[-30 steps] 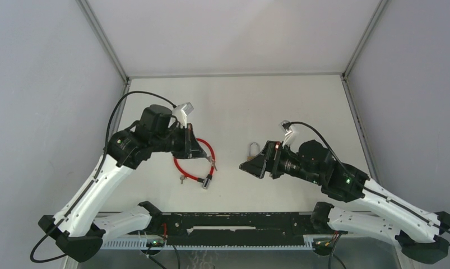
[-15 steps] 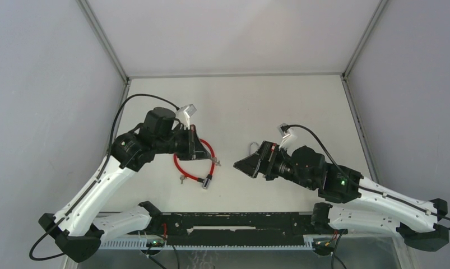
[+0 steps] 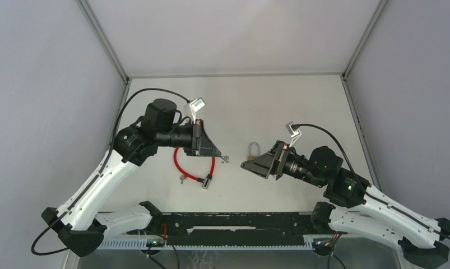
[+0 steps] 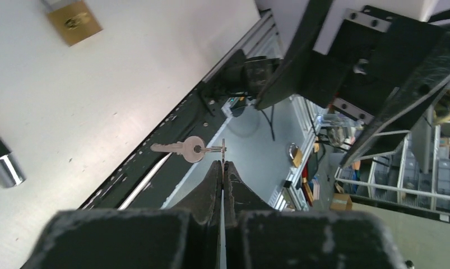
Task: Unlock with the key
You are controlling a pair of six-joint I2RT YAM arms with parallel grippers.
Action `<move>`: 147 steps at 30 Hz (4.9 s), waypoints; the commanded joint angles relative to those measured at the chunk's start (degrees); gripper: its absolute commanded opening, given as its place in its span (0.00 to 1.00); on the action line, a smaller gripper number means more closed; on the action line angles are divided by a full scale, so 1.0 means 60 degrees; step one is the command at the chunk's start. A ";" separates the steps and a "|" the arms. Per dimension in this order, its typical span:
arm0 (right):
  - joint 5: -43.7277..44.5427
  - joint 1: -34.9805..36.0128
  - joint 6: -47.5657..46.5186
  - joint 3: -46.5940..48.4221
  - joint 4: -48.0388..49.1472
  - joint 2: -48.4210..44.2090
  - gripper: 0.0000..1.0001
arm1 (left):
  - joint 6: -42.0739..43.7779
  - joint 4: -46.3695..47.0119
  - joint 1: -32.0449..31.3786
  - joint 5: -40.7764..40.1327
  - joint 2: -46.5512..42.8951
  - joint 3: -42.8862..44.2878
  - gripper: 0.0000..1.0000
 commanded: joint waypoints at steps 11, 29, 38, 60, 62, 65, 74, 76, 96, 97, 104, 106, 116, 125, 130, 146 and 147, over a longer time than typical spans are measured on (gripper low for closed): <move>-0.1644 -0.1190 -0.0563 -0.0358 0.3027 0.0169 0.91 | -0.0947 0.1705 -0.0447 0.1633 0.0300 0.1243 0.00; -0.3468 -0.1722 -0.0220 -0.0347 0.5328 0.1074 0.54 | -0.1664 0.2594 -0.0554 0.1622 0.0609 0.1420 0.00; -0.3496 -0.1704 -0.0168 -0.0351 0.5254 0.1080 0.39 | -0.1602 0.2582 -0.0544 0.1476 0.0603 0.1391 0.00; -0.2807 -0.1375 -0.0310 -0.0354 0.4537 0.1018 0.00 | -0.1585 0.2490 -0.0559 0.1284 0.0349 0.1254 0.00; -0.2646 -0.1295 -0.0368 -0.0347 0.4391 0.0995 0.00 | -0.1593 0.2510 -0.0560 0.1277 0.0332 0.1254 0.00; -0.2261 -0.1169 -0.0464 -0.0347 0.4002 0.0890 0.00 | -0.1556 0.2531 -0.0563 0.1220 0.0308 0.1243 0.10; -0.0743 -0.1313 -0.0431 -0.0318 0.0933 0.0116 0.00 | -0.0190 0.1503 -0.0546 0.0360 0.0421 0.1568 0.76; -0.0148 -0.1413 -0.0306 -0.0318 0.0051 -0.0117 0.00 | 0.0485 0.1200 -0.0553 -0.0045 0.0435 0.1546 0.83; 0.2504 -0.1824 0.0652 0.0647 -0.5312 -0.1270 0.00 | 0.8265 0.5006 -0.0852 -0.1258 0.0680 -0.2630 0.87; 0.2585 -0.1835 0.0670 0.0700 -0.5462 -0.1270 0.00 | 0.8515 0.4943 -0.0852 -0.1055 0.0982 -0.2535 0.88; 0.2744 -0.1887 0.0860 0.0807 -0.6014 -0.1376 0.00 | 0.9665 0.5067 -0.1075 -0.0372 0.3090 -0.1978 0.88; 0.2753 -0.1911 0.0887 0.0810 -0.6098 -0.1442 0.00 | 0.9879 0.5161 -0.1238 -0.0272 0.3689 -0.1764 0.88; 0.2548 -0.2148 0.0746 0.0967 -0.6757 -0.1566 0.00 | 0.9972 0.6916 -0.1541 -0.0086 0.5554 -0.1635 0.92; 0.2076 -0.2328 0.0808 0.0972 -0.6988 -0.1519 0.00 | 1.0352 0.8281 -0.1600 -0.0246 0.6642 -0.1793 0.95; 0.1901 -0.2344 0.0813 0.0972 -0.7110 -0.1504 0.00 | 1.0662 0.8529 -0.1608 -0.0339 0.7018 -0.1854 0.96; 0.1640 -0.2400 0.0863 0.0972 -0.7388 -0.1577 0.00 | 1.0727 0.8181 -0.1690 -0.0323 0.8205 -0.1213 0.87; 0.1622 -0.2399 0.0870 0.0972 -0.7395 -0.1590 0.00 | 1.0689 0.8211 -0.1691 -0.0385 0.8251 -0.1188 0.86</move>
